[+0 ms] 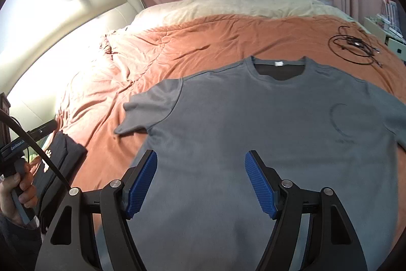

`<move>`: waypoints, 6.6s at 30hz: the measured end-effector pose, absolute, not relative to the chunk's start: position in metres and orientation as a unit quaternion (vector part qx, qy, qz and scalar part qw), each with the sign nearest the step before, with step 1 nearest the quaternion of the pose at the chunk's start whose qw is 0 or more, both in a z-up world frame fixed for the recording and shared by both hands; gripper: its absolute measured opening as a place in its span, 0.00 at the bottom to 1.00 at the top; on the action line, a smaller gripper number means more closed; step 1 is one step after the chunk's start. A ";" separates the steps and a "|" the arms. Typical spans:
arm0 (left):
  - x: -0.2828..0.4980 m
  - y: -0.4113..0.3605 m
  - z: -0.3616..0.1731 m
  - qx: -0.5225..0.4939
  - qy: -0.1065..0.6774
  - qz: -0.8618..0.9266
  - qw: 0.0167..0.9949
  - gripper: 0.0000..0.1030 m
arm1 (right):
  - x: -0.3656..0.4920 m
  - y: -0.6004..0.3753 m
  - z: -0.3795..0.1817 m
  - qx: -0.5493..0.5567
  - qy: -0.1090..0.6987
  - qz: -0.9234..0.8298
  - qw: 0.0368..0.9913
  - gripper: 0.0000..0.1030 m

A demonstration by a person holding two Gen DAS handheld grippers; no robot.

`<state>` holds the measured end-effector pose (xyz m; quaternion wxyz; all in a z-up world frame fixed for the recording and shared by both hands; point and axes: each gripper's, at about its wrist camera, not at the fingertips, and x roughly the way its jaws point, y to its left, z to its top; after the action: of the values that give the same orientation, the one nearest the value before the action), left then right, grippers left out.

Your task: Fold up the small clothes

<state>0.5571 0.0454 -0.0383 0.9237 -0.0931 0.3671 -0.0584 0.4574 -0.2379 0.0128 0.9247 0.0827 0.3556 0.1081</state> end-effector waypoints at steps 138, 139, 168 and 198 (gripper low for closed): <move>0.659 -0.188 -0.070 -0.030 0.508 -0.185 0.841 0.54 | 0.524 -0.471 -0.004 0.207 0.408 -0.027 0.889 0.57; 0.660 -0.200 -0.071 -0.028 0.508 -0.191 0.840 0.54 | 0.520 -0.478 -0.004 0.206 0.408 -0.035 0.889 0.57; 0.697 -0.488 -0.136 0.040 0.497 -0.335 0.800 0.53 | 0.512 -0.665 -0.035 0.320 0.381 -0.161 0.853 0.57; 0.707 -0.519 -0.148 0.015 0.525 -0.355 0.774 0.24 | 0.562 -0.584 0.051 0.195 0.403 -0.066 0.892 0.04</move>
<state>0.7071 -0.5193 -0.1484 0.7737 0.0150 0.5247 -0.3546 0.5617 -0.5837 0.0511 0.8918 0.1954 0.4026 -0.0664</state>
